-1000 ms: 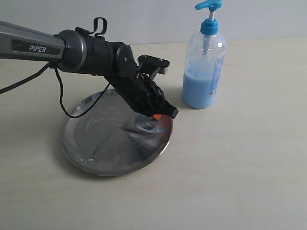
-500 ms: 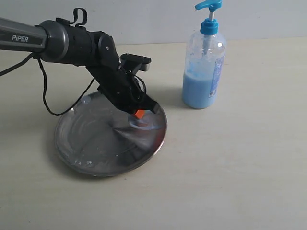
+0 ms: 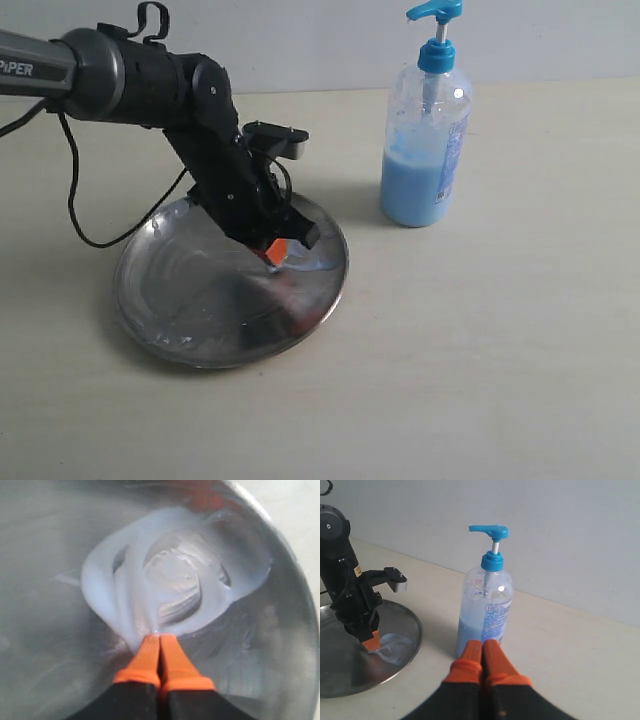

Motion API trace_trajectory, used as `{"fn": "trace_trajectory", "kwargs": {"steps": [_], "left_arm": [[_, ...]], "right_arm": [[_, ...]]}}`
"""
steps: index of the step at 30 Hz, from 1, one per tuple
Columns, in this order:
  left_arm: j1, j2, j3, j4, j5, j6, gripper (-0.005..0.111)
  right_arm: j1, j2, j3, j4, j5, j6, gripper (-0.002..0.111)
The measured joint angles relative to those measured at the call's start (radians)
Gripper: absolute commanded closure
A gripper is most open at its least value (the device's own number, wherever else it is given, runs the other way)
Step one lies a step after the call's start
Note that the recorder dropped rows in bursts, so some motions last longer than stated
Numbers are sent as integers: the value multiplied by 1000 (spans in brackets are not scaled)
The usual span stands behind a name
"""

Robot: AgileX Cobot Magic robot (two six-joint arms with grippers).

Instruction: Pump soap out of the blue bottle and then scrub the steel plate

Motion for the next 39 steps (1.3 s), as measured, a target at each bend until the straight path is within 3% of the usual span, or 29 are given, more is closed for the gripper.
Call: {"fn": "trace_trajectory", "kwargs": {"steps": [11,24,39], "left_arm": [[0,-338,42,11,-65,-80,107],[0,-694,382,17,-285,-105,107],[0,-1068,646,17,-415,-105,107]], "right_arm": [[0,-10,0,0,-1,-2,108],[0,-10,0,0,-1,-2,108],[0,-10,0,0,-1,-2,108]]}}
